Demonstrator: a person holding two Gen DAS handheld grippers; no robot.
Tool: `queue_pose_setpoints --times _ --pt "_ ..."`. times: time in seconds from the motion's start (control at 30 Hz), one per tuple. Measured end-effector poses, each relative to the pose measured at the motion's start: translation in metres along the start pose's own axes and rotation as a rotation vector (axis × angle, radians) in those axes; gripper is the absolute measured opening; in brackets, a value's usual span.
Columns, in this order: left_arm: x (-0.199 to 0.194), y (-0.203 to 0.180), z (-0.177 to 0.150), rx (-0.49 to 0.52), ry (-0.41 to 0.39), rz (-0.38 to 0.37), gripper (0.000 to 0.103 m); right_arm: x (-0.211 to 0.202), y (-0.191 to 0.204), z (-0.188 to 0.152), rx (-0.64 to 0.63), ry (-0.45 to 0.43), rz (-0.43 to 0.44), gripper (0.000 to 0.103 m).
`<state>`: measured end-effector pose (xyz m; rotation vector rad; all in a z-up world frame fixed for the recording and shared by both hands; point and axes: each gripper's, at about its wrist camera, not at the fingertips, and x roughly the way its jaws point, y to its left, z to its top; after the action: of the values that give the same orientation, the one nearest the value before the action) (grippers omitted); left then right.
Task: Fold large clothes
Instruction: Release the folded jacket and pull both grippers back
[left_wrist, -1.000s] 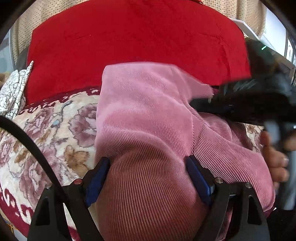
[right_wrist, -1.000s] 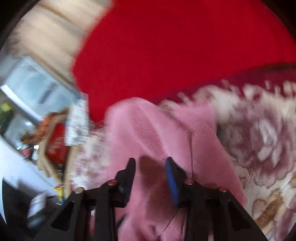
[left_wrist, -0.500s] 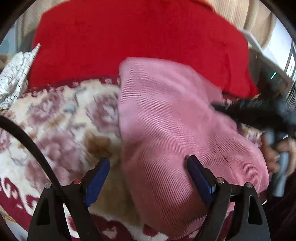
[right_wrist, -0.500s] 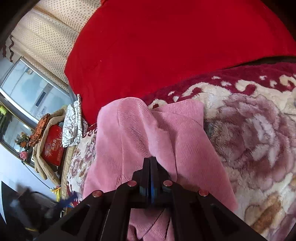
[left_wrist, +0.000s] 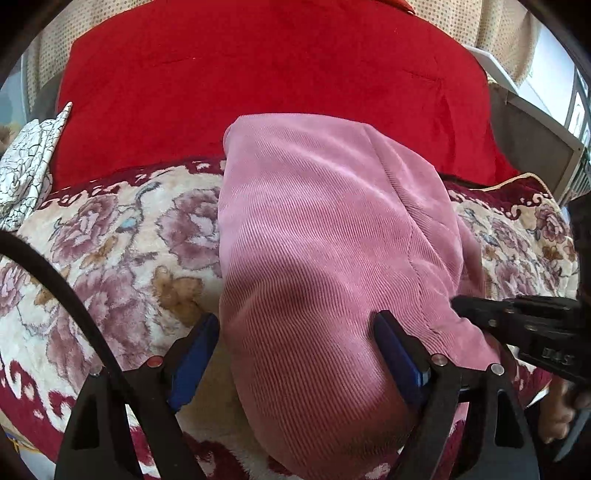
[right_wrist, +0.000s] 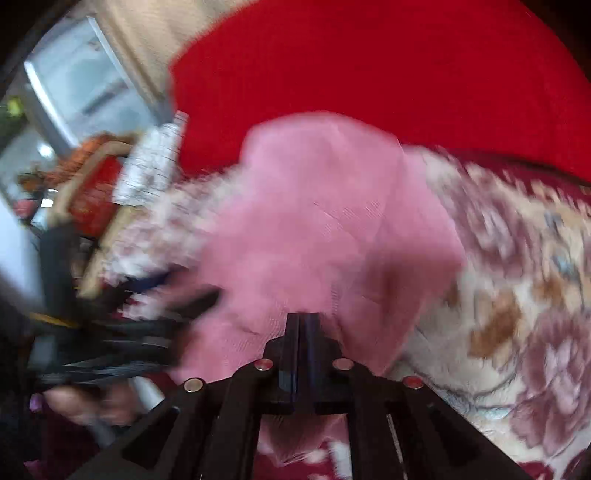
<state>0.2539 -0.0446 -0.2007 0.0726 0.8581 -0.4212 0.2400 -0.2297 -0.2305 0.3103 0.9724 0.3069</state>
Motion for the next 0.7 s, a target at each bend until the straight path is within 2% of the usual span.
queue_pose_setpoints --times 0.1,0.17,0.33,0.5,0.7 --pt "-0.012 -0.003 -0.002 -0.022 -0.047 0.042 0.086 -0.005 -0.008 0.004 0.054 -0.002 0.040 0.002" --pt "-0.025 -0.005 -0.004 -0.040 -0.085 0.091 0.086 -0.024 -0.012 0.003 0.097 -0.027 0.095 0.007" --pt "-0.073 -0.013 -0.011 -0.075 -0.195 0.195 0.088 -0.068 -0.009 -0.016 0.082 -0.110 0.123 0.009" --pt "-0.124 -0.017 -0.016 -0.112 -0.275 0.279 0.091 -0.115 -0.001 -0.032 0.064 -0.189 0.104 0.009" --pt "-0.175 -0.028 -0.018 -0.097 -0.338 0.356 0.093 -0.148 0.018 -0.046 0.042 -0.213 0.095 0.009"
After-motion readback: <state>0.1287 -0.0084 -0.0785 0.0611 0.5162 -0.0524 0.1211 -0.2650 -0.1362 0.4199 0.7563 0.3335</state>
